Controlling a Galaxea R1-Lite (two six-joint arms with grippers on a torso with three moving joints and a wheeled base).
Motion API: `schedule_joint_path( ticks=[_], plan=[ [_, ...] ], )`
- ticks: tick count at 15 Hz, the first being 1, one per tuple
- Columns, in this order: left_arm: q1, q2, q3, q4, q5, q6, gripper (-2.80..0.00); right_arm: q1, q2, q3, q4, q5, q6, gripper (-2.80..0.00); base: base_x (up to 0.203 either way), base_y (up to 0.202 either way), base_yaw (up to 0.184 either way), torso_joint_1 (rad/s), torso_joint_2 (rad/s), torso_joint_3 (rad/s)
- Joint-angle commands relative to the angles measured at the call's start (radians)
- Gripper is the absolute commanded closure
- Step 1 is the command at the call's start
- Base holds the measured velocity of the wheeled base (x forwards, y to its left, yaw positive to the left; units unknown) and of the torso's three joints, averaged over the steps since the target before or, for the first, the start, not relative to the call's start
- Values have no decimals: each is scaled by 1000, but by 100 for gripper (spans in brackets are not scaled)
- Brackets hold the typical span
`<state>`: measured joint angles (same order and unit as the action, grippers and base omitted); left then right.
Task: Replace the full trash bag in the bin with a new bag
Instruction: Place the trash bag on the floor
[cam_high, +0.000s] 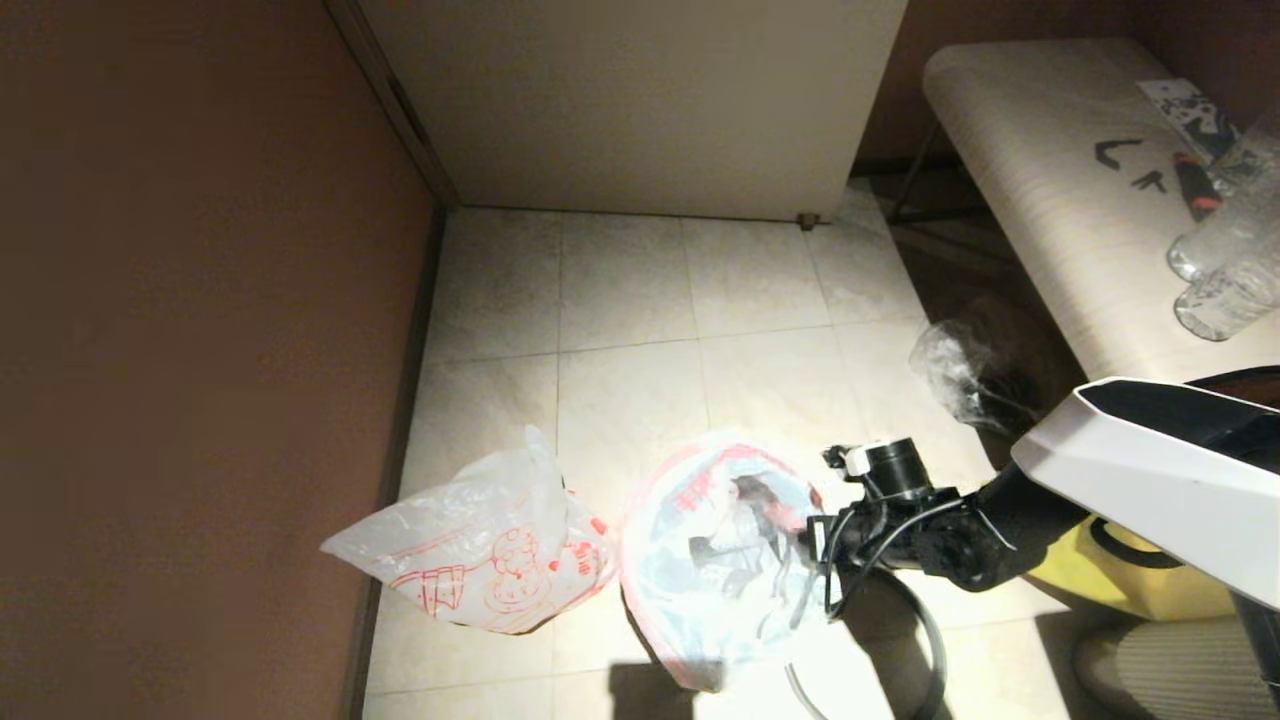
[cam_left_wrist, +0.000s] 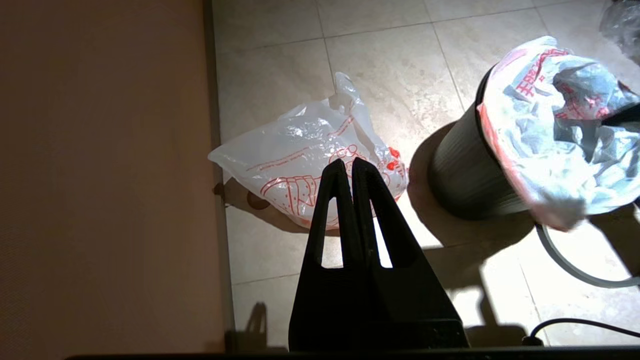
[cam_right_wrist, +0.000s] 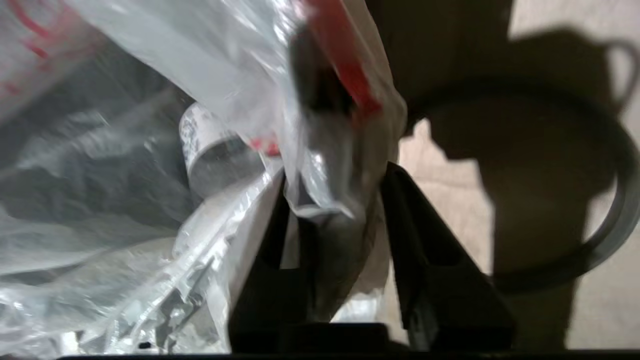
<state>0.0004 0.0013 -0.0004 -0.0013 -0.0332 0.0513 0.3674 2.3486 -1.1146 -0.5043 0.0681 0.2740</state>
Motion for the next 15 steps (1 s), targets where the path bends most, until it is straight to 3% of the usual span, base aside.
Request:
schedule_joint_path(
  ticks=[1, 10, 11, 15],
  plan=[
    [1, 0, 3, 0, -1, 0, 0, 2, -12, 2, -5, -5, 2, -280, 0, 0, 0, 0, 0, 0],
    [0, 0, 3, 0, -1, 1, 0, 13, -86, 26, -7, -7, 10, -280, 0, 0, 0, 0, 0, 0],
    [0, 0, 3, 0, -1, 1, 0, 13, -84, 26, -5, -7, 10, 0, 0, 0, 0, 0, 0, 0],
    [1, 0, 3, 0, -1, 1, 0, 19, -74, 24, -6, -5, 10, 0, 0, 0, 0, 0, 0, 0]
  ],
)
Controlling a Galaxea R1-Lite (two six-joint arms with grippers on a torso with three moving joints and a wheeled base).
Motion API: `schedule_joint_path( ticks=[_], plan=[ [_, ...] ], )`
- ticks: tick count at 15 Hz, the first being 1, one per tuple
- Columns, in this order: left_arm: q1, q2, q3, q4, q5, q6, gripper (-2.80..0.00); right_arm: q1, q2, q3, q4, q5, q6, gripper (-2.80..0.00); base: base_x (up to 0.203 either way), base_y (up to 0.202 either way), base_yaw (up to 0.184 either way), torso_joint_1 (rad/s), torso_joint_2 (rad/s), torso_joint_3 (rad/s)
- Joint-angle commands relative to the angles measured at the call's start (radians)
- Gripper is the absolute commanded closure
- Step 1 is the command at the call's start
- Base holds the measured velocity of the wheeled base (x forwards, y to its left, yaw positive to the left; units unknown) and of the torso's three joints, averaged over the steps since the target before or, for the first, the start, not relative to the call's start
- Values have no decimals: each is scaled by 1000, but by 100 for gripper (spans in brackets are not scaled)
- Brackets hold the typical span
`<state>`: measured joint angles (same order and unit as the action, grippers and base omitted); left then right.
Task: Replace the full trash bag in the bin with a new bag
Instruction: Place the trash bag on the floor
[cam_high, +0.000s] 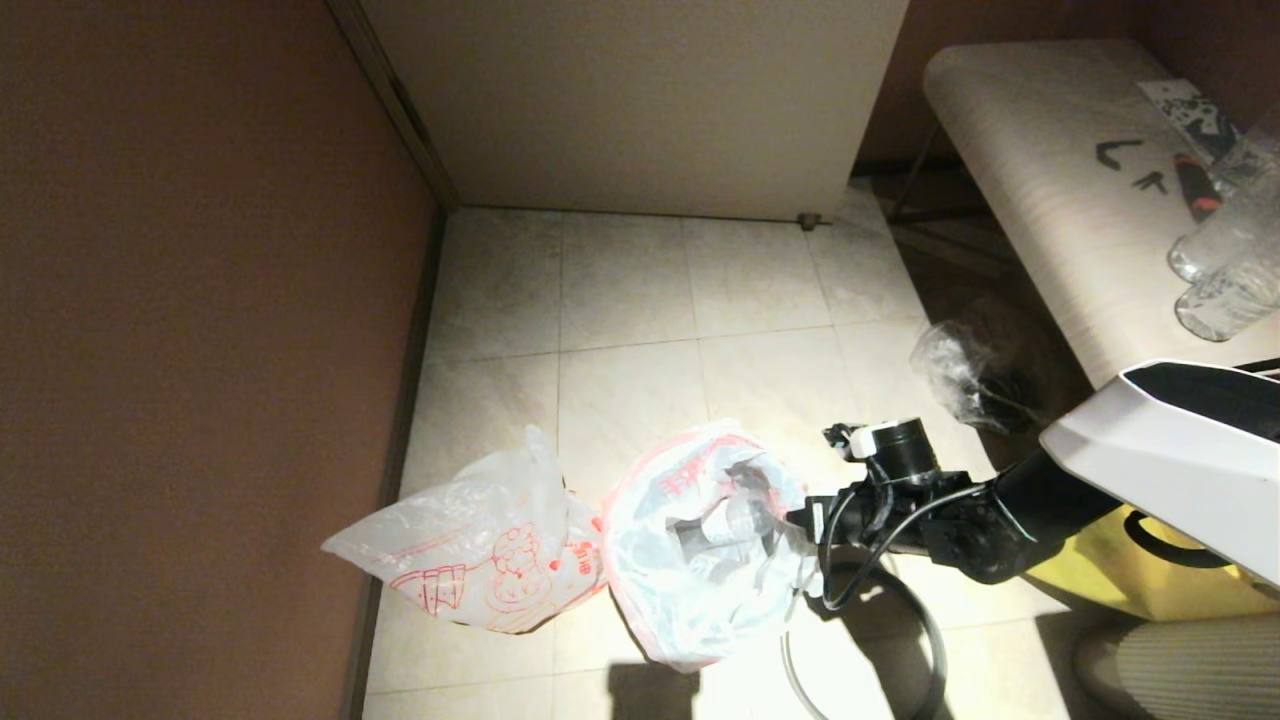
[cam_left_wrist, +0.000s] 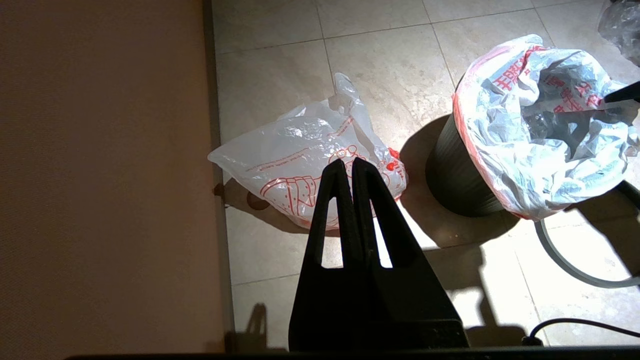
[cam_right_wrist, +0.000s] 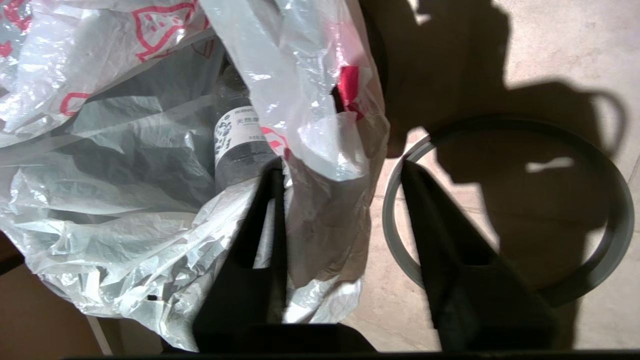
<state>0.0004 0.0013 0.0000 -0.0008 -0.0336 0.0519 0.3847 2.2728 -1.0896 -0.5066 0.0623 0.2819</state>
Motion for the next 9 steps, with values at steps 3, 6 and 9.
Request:
schedule_joint_path(
  ticks=[3, 6, 9],
  plan=[
    [1, 0, 3, -1, 0, 0, 0, 3, 2, -3, -3, 2, 2, 0, 0, 0, 0, 0, 0, 0],
    [1, 0, 3, -1, 0, 0, 0, 3, -12, 1, -3, 2, 3, 0, 0, 0, 0, 0, 0, 0],
    [1, 0, 3, 0, 0, 0, 0, 11, -41, 24, -2, 2, 9, 0, 0, 0, 0, 0, 0, 0]
  ],
)
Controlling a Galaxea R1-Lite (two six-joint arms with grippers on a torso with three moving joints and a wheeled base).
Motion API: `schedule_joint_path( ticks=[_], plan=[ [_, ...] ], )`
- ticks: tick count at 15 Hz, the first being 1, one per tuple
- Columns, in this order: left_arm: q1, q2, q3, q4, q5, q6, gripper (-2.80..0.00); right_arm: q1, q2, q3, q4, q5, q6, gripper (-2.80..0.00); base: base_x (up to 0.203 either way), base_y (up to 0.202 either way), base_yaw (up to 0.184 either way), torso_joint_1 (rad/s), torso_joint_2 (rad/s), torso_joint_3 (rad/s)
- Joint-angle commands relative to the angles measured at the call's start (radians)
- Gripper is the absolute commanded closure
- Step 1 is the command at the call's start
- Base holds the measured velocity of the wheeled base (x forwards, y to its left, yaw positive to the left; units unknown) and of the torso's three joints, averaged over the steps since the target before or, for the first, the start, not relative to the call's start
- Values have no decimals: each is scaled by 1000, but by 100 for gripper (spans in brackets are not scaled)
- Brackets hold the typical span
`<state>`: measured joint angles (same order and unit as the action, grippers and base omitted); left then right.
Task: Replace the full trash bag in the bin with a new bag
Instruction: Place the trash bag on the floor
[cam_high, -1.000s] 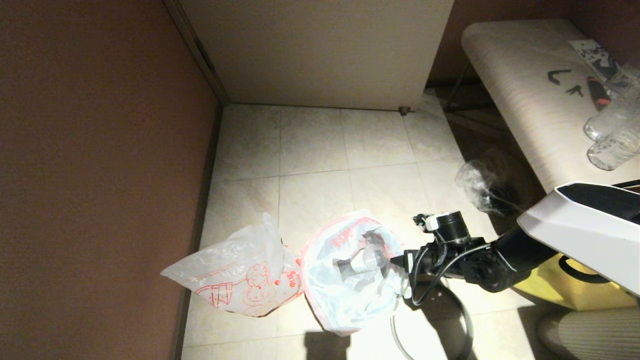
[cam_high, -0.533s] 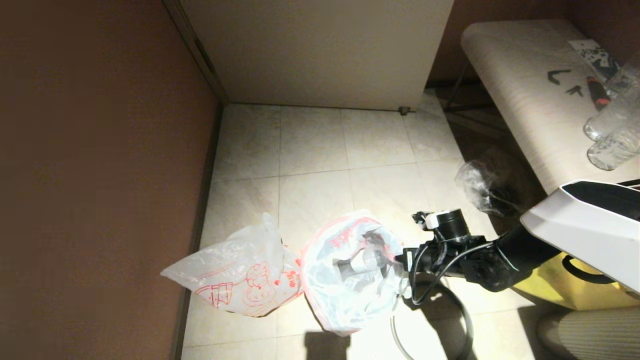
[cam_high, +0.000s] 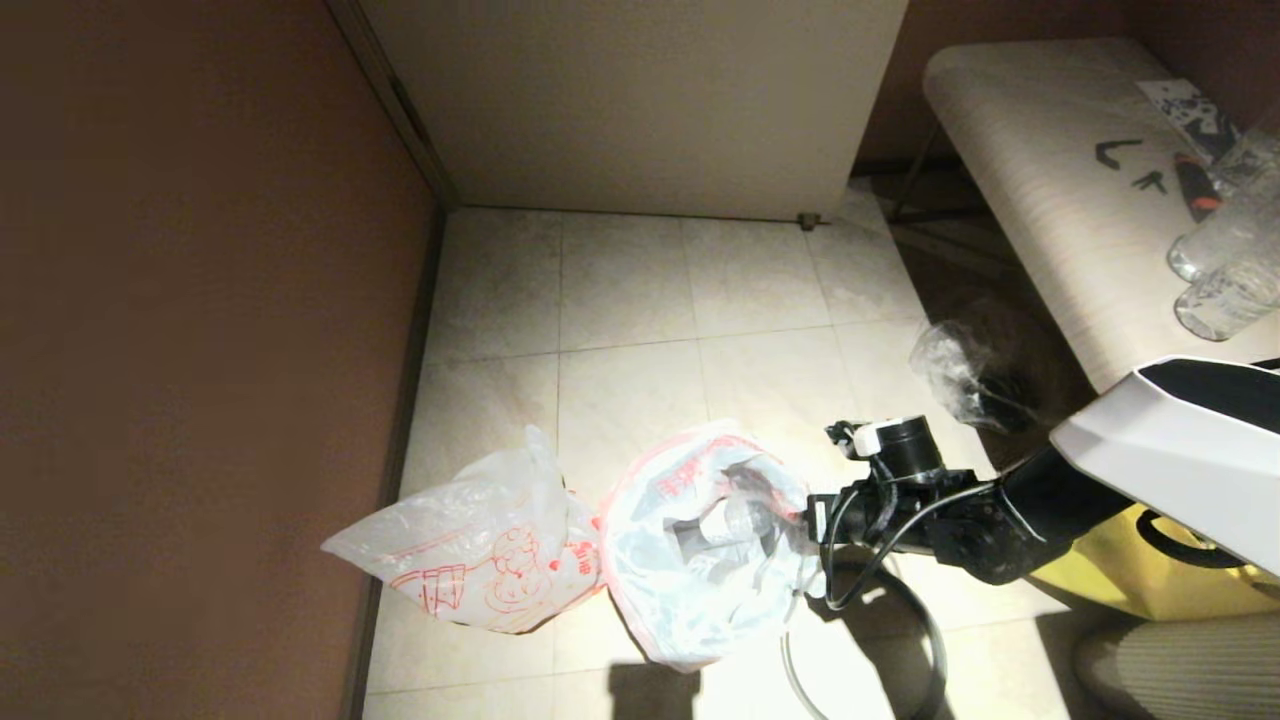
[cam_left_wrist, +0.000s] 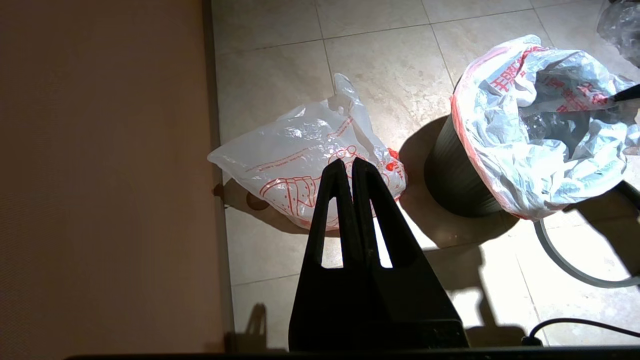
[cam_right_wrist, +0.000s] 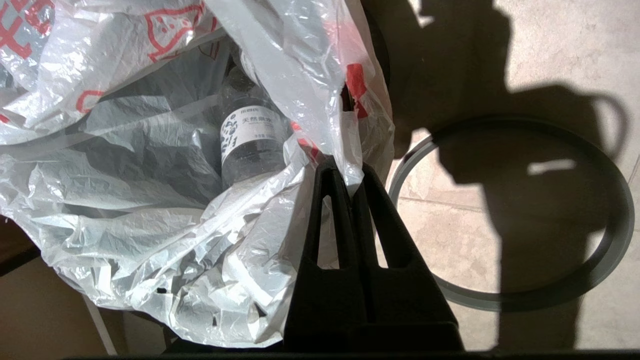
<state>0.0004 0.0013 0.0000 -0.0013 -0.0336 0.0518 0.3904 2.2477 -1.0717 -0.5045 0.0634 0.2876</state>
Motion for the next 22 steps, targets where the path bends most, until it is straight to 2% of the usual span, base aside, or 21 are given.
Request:
schedule_joint_path(
  ticks=[1, 4, 9, 11, 14, 17, 18, 19, 22],
  plan=[
    [0, 0, 3, 0, 0, 0, 0, 10, -21, 8, -4, 2, 33, 0, 0, 0, 0, 0, 0, 0],
    [1, 0, 3, 0, 0, 0, 0, 20, -71, 28, -2, 42, 93, 0, 0, 0, 0, 0, 0, 0],
    [0, 0, 3, 0, 0, 0, 0, 27, -151, 35, 28, 232, 226, 0, 0, 0, 0, 0, 0, 0],
    [1, 0, 3, 1, 0, 0, 0, 20, -154, 33, 27, 232, 225, 0, 0, 0, 0, 0, 0, 0],
    [1, 0, 3, 1, 0, 0, 0, -45, -151, 58, 33, 221, 223, 0, 0, 0, 0, 0, 0, 0],
    [1, 0, 3, 0, 0, -1, 0, -51, -142, 106, 30, 196, 188, 0, 0, 0, 0, 0, 0, 0],
    [0, 0, 3, 1, 0, 0, 0, -47, -127, 109, 28, 172, 173, -174, 0, 0, 0, 0, 0, 0],
    [1, 0, 3, 0, 0, 0, 0, -41, -111, 110, 24, 143, 165, -280, 0, 0, 0, 0, 0, 0],
    [1, 0, 3, 1, 0, 0, 0, -29, -75, 107, -4, 127, 160, -280, 0, 0, 0, 0, 0, 0]
  ],
)
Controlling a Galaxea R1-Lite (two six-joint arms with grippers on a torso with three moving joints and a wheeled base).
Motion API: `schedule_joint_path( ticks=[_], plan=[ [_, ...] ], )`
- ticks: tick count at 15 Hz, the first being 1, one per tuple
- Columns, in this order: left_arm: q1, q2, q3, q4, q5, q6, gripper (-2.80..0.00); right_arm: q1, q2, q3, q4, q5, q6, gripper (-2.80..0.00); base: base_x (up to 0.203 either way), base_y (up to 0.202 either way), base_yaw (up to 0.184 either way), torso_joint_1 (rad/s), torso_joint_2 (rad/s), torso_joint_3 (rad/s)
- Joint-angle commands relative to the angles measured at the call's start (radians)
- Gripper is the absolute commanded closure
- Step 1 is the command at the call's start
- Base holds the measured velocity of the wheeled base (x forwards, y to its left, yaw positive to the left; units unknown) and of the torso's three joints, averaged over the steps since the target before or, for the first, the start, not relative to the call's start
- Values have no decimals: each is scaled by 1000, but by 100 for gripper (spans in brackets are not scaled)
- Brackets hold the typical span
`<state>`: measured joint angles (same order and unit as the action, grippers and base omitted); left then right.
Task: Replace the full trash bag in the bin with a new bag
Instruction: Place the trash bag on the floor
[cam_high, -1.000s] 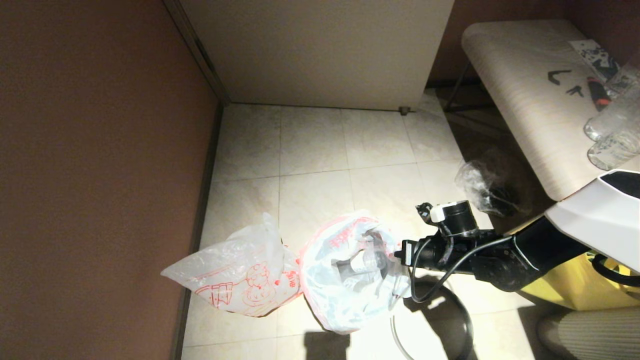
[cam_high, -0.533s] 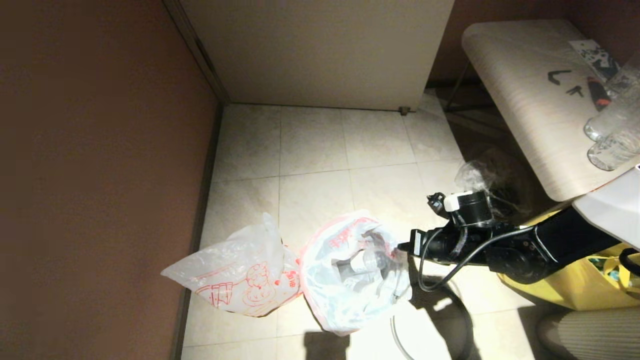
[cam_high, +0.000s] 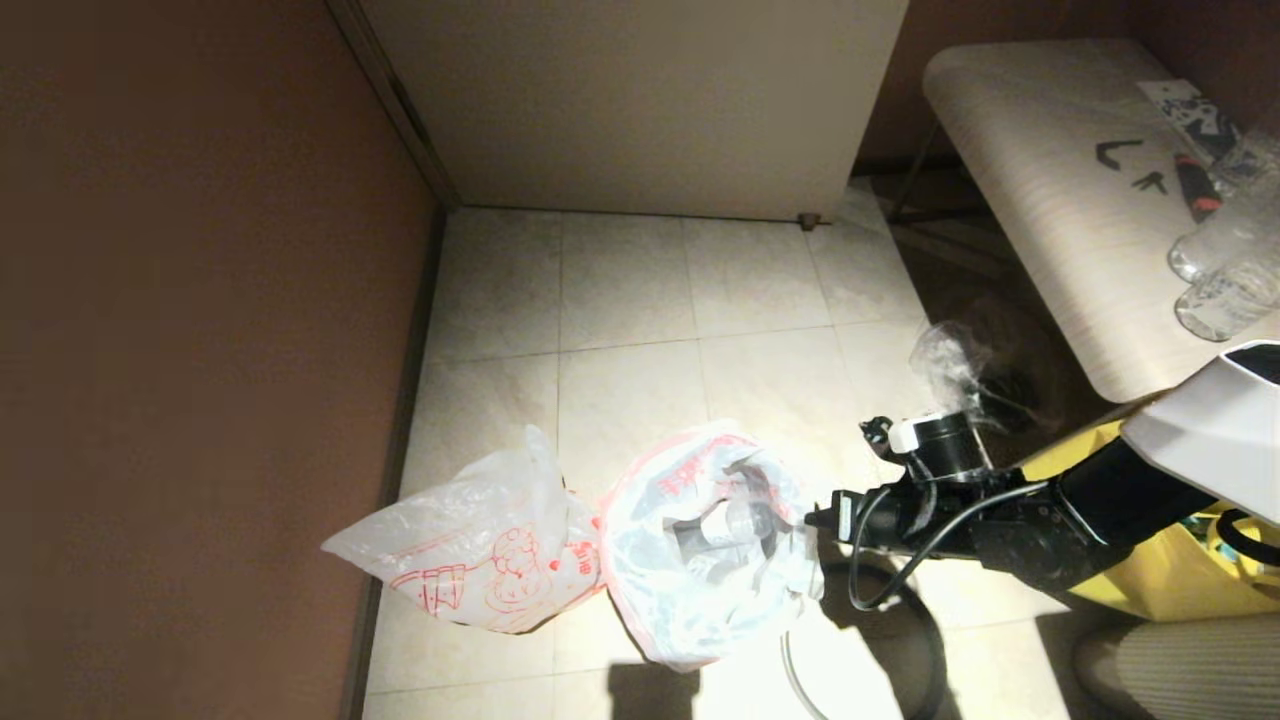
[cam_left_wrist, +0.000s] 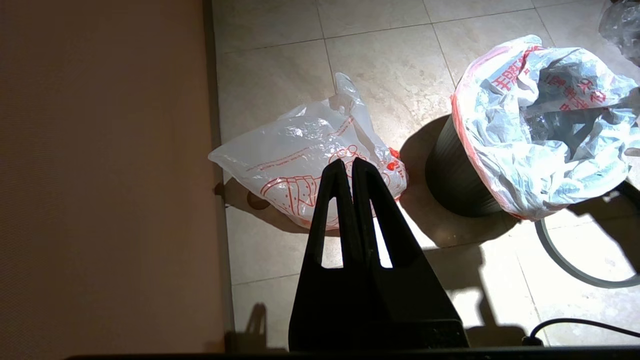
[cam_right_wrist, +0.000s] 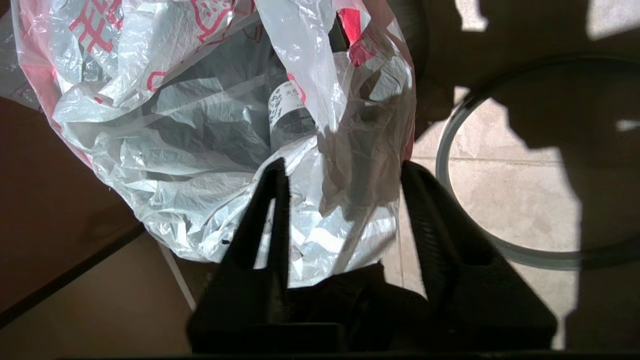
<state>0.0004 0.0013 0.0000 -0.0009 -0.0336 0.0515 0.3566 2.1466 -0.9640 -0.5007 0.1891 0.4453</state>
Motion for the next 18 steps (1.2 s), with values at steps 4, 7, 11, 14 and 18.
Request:
schedule_joint_path(
  ticks=[4, 7, 11, 14, 18],
  plan=[
    [1, 0, 3, -1, 0, 1, 0, 34, 41, -18, -21, -2, -3, -280, 0, 0, 0, 0, 0, 0],
    [1, 0, 3, -1, 0, 1, 0, 57, 71, -54, -19, -22, -4, -280, 0, 0, 0, 0, 0, 0],
    [1, 0, 3, 0, 0, 1, 0, 75, 81, -87, -17, -40, -6, 0, 0, 0, 0, 0, 0, 0],
    [0, 0, 3, -1, 0, -1, 0, 91, 108, -110, -13, -41, -8, 0, 0, 0, 0, 0, 0, 0],
    [0, 0, 3, -1, 0, 1, 0, 91, 147, -137, -15, -74, -8, 0, 0, 0, 0, 0, 0, 0]
  ],
)
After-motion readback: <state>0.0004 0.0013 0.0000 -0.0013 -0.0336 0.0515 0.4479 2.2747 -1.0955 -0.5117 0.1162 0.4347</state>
